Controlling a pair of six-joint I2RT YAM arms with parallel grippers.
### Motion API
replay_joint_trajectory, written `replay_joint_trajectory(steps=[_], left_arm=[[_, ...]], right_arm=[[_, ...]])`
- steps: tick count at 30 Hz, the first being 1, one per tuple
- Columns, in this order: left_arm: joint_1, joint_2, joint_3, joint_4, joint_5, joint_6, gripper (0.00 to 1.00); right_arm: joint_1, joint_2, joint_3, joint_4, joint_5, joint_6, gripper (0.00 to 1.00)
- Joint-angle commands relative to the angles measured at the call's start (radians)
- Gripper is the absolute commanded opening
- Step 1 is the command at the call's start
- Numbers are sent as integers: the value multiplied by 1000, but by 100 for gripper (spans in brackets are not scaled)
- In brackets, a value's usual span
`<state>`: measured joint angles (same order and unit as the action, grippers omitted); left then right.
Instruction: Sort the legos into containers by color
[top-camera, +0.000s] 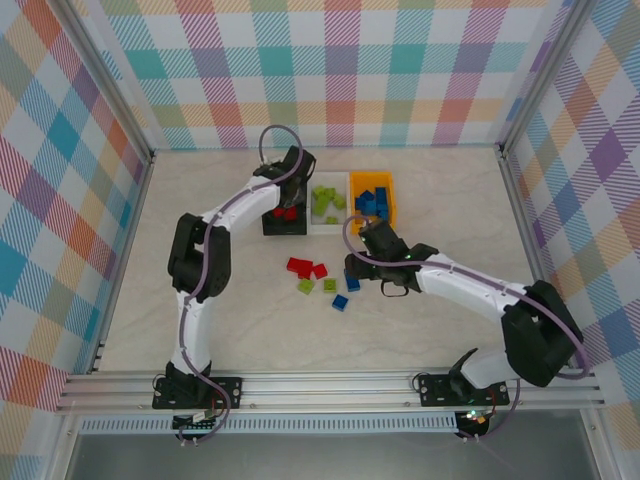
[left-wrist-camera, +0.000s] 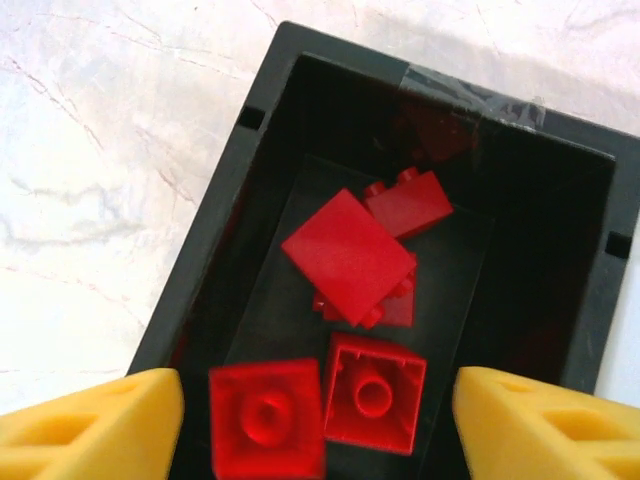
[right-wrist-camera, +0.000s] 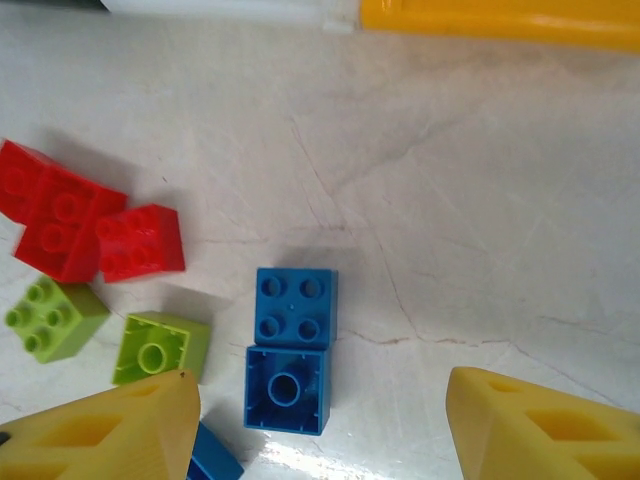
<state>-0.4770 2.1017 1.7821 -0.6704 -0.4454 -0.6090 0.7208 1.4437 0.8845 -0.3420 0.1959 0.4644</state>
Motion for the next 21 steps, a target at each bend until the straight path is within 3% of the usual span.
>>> replay_joint_trajectory(steps=[1, 10, 21], left_arm=[[-21, -180, -82, 35, 21, -2, 80], [-152, -583, -508, 165, 48, -58, 95], [-230, -808, -844, 155, 104, -118, 98]], right_arm=[[4, 75, 4, 1, -42, 29, 66], [47, 178, 18, 17, -67, 28, 66], [69, 254, 28, 51, -12, 26, 60]])
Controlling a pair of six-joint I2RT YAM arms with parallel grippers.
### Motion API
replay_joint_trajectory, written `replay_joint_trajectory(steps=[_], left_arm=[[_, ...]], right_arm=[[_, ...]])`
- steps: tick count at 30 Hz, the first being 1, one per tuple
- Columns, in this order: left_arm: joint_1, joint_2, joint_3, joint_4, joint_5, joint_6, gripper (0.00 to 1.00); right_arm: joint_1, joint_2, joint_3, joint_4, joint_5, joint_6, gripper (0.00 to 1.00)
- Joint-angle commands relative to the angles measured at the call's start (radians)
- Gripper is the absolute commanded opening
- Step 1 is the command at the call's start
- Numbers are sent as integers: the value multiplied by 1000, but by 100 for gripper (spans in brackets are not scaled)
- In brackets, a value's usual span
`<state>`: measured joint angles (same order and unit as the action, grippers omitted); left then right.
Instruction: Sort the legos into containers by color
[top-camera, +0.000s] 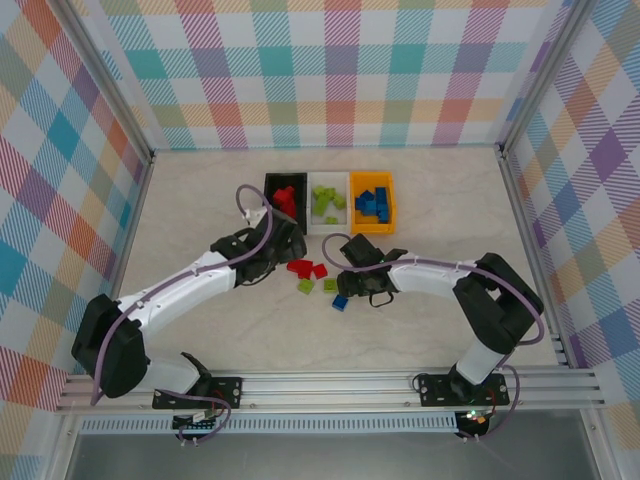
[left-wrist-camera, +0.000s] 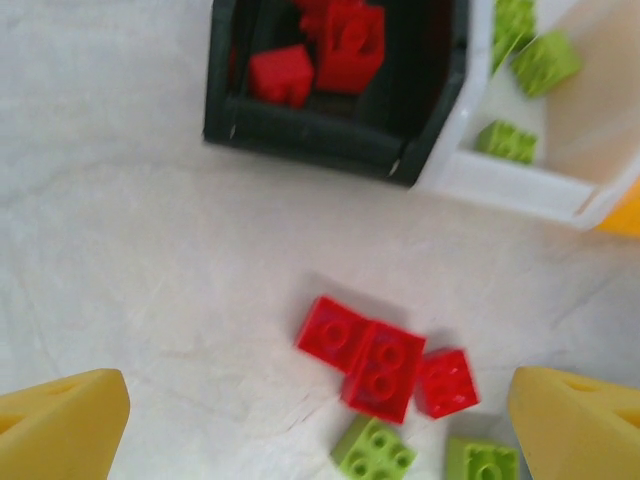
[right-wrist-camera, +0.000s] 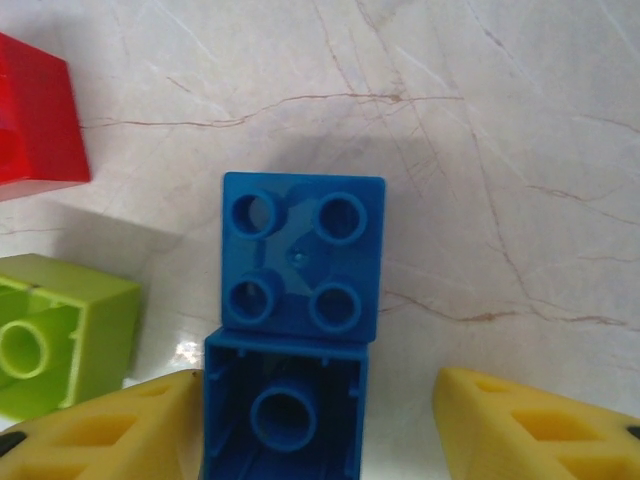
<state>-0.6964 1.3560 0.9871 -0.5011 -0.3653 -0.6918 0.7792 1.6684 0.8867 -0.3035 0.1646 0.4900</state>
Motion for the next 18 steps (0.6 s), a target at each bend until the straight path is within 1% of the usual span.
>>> replay_joint_trajectory(steps=[1, 6, 10, 12, 16, 18], left_arm=[[-11, -76, -74, -16, 28, -43, 98], [-11, -126, -144, -36, 47, -47, 100], [-10, -154, -177, -44, 55, -50, 100], [-10, -168, -197, -41, 57, -51, 100], [-10, -169, -214, -35, 63, -45, 100], [-9, -168, -218, -28, 67, -43, 100]], right_arm=[[12, 38, 31, 11, 21, -1, 58], [15, 11, 30, 3, 10, -3, 42], [17, -56, 31, -21, 7, -5, 32], [16, -103, 32, -45, 7, -5, 30], [12, -213, 55, -104, 47, -27, 29], [-17, -240, 94, -121, 57, -51, 30]])
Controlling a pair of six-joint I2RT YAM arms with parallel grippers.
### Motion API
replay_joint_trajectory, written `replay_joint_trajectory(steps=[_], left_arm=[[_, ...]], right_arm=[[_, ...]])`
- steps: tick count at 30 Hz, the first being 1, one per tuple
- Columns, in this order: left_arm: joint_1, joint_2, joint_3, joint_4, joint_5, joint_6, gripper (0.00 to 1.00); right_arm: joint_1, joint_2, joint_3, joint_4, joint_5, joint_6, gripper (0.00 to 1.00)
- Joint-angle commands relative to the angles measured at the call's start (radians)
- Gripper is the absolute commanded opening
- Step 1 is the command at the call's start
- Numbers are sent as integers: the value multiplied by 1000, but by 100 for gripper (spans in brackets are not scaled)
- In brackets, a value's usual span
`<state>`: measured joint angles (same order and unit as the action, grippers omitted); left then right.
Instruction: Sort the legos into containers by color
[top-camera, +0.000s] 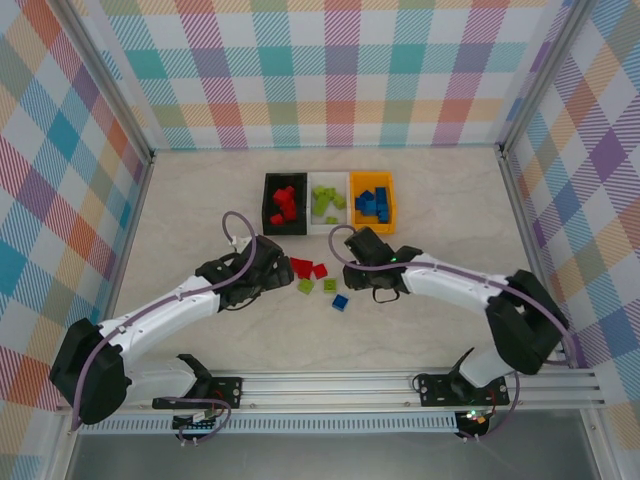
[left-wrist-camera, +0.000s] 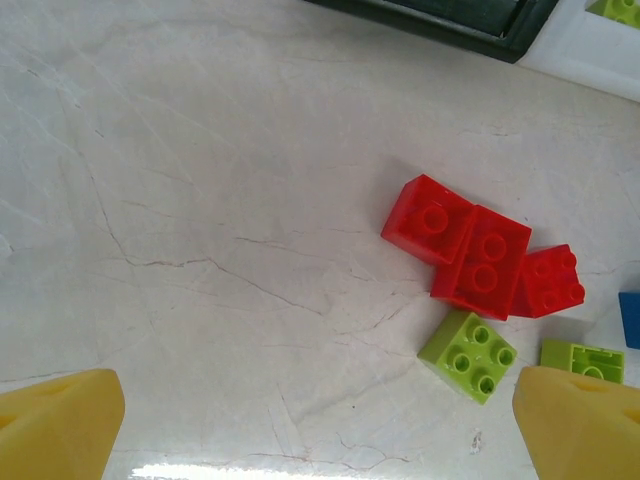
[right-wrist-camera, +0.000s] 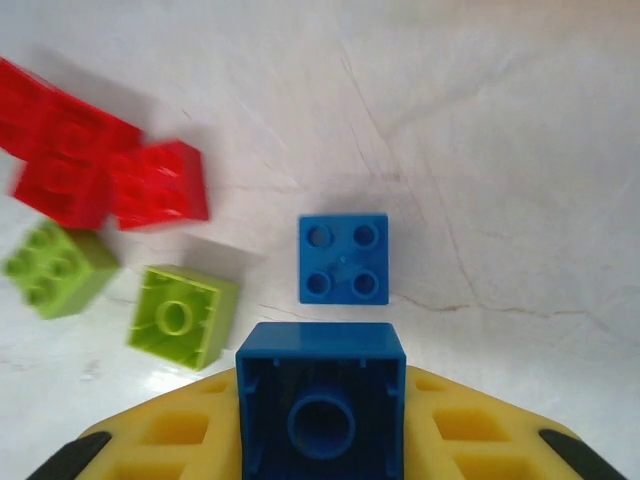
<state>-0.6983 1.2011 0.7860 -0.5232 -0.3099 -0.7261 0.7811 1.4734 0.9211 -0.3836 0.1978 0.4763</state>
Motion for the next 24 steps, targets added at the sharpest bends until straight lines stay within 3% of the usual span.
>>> replay_joint_trajectory(steps=[1, 4, 8, 16, 21, 24], left_arm=[[-8, -12, -24, 6, 14, -6, 100], [-7, -1, -30, 19, 20, -3, 100], [-7, 12, -23, 14, 31, 2, 100], [-8, 9, -33, 3, 56, 19, 100], [-9, 13, -41, 13, 70, 25, 100], [-9, 15, -41, 14, 72, 30, 100]], right_arm=[[-49, -42, 87, -42, 18, -51, 30], [-152, 32, 194, -20, 9, -99, 31], [-266, 252, 410, -28, 6, -129, 31], [-358, 599, 831, -159, 21, -120, 35], [-372, 683, 951, -224, 6, -108, 58], [-367, 613, 886, -176, -23, -107, 63]])
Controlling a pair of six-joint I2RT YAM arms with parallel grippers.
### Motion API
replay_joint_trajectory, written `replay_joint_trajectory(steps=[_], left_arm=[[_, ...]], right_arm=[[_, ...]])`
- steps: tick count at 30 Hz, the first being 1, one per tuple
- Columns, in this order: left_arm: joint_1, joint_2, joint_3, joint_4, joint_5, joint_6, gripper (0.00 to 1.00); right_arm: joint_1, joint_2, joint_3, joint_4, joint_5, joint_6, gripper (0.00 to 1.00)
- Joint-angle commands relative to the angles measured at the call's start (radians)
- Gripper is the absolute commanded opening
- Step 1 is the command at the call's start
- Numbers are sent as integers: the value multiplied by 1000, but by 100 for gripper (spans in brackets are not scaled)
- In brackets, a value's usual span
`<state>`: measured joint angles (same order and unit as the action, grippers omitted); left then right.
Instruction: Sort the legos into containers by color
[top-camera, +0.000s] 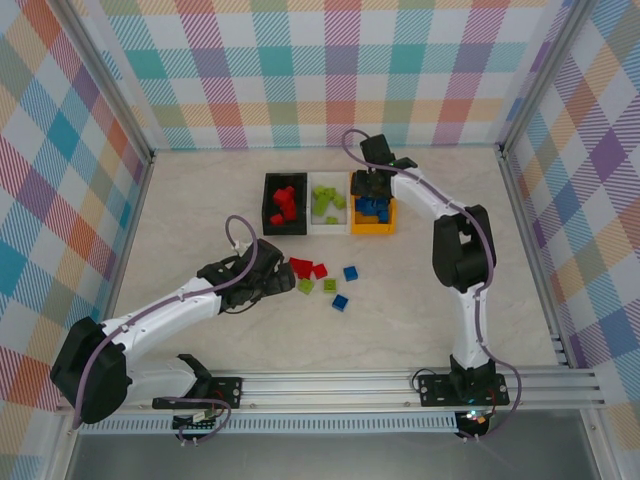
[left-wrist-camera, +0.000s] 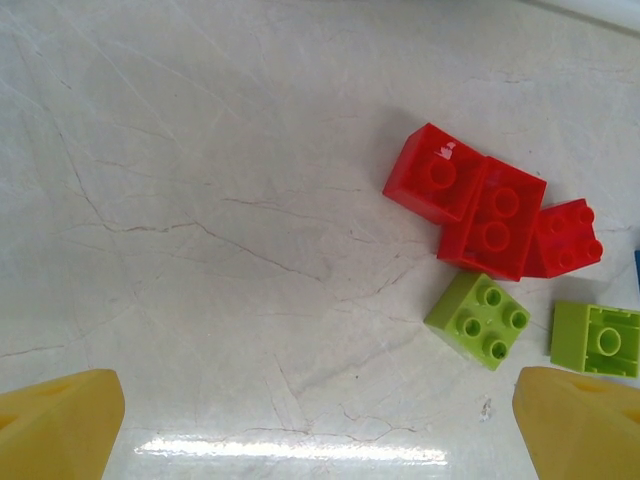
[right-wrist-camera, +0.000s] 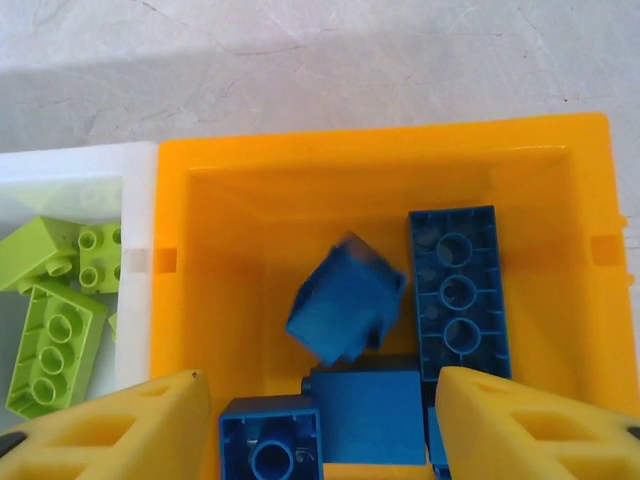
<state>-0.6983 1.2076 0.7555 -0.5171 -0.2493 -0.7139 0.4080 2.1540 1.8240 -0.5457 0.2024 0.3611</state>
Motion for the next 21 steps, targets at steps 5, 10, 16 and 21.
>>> replay_joint_trajectory(steps=[5, 10, 16, 21], left_arm=[[-7, -16, 4, -10, -5, 23, 100], [-4, -54, 36, -67, -55, 45, 100], [8, -105, 42, -95, -84, 54, 100], [16, -109, 42, -101, -79, 54, 100]], right_arm=[[92, -305, -305, 90, -64, -21, 66], [239, -554, -642, 169, -121, -35, 67], [427, -673, -875, 165, -195, -34, 68], [514, -589, -914, 153, -130, -29, 68]])
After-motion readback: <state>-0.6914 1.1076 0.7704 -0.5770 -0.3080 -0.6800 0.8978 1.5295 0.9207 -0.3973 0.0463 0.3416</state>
